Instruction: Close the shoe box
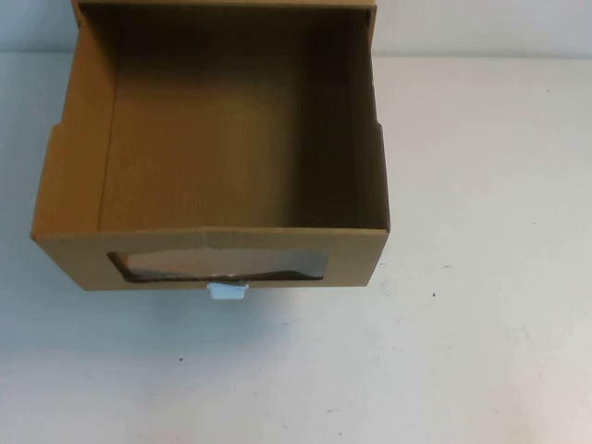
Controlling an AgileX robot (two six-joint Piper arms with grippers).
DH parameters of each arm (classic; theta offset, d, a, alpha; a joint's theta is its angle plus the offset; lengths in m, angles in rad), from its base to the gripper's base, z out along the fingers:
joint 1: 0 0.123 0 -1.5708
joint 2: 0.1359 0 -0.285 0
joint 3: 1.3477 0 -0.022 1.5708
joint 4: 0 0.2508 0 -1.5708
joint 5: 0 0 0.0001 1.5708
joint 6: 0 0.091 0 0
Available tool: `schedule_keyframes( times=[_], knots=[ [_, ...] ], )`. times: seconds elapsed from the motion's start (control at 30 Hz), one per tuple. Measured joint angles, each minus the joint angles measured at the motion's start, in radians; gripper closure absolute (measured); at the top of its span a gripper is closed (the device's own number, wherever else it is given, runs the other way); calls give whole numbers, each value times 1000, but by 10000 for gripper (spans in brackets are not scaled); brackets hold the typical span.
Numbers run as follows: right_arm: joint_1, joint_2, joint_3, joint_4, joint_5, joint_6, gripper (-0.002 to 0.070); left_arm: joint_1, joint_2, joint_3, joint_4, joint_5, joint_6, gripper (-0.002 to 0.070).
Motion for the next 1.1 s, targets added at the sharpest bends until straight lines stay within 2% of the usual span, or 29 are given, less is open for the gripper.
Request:
schedule_keyframes(
  times=[0.83,0.97,1.1],
  knots=[
    [0,0,0,0,0,0,689,0,0,0,-6,-2,0,680],
    [0,0,0,0,0,0,689,0,0,0,-55,-13,-16,680],
    [0,0,0,0,0,0,689,0,0,0,-183,-53,-44,680]
  ],
)
